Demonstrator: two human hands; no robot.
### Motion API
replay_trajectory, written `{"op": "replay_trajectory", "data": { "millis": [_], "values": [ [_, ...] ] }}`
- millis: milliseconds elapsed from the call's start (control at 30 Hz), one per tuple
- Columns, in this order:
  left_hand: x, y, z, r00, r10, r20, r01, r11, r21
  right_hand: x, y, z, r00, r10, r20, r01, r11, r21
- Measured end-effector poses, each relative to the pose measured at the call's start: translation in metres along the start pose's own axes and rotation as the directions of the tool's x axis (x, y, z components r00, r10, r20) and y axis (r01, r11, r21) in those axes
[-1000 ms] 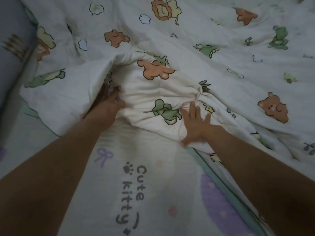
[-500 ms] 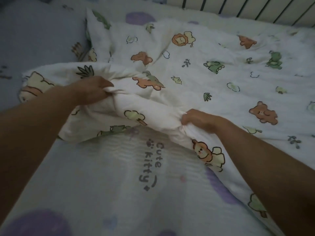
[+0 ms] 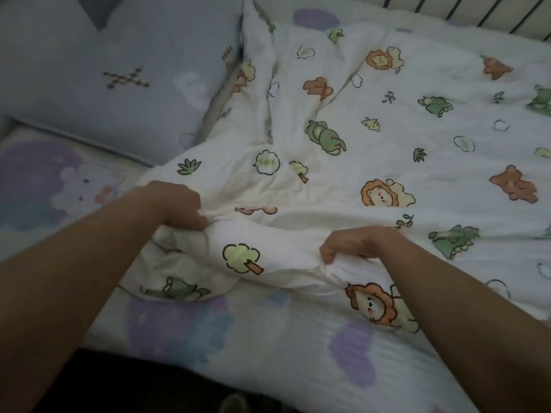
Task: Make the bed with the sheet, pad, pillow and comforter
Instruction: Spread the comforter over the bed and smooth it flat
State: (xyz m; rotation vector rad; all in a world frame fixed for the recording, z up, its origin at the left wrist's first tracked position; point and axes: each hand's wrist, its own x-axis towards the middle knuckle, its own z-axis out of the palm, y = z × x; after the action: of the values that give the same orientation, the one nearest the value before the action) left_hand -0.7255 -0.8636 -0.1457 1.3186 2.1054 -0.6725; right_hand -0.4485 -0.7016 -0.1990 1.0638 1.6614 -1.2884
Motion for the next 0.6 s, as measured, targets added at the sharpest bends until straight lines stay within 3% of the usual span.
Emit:
{"op": "replay_trajectory", "data": {
  "millis": [100, 233, 333, 433, 600],
  "values": [
    [0.0, -0.005, 0.047, 0.999, 0.024, 0.038, -0.025, 0.999, 0.036, 0.014, 0.004, 0.027, 1.0, 0.009, 0.011, -0.008, 0.998, -0.059],
    [-0.001, -0.003, 0.062, 0.991, 0.085, 0.104, -0.076, 0.993, -0.087, 0.02, 0.015, 0.037, 0.998, -0.065, -0.016, 0.063, 0.992, -0.107],
    [0.006, 0.007, 0.043, 0.996, 0.072, -0.062, -0.083, 0.974, -0.212, 0.017, 0.018, 0.019, 0.983, -0.146, -0.107, 0.146, 0.989, -0.01],
    [0.021, 0.026, 0.013, 0.954, 0.087, -0.287, -0.159, 0.958, -0.238, 0.016, 0.018, -0.017, 0.929, -0.236, -0.286, 0.259, 0.965, 0.043],
    [0.061, 0.072, -0.039, 0.903, 0.154, -0.4, -0.267, 0.932, -0.244, 0.01, 0.02, -0.092, 0.831, -0.334, -0.444, 0.354, 0.934, -0.04]
  ]
}}
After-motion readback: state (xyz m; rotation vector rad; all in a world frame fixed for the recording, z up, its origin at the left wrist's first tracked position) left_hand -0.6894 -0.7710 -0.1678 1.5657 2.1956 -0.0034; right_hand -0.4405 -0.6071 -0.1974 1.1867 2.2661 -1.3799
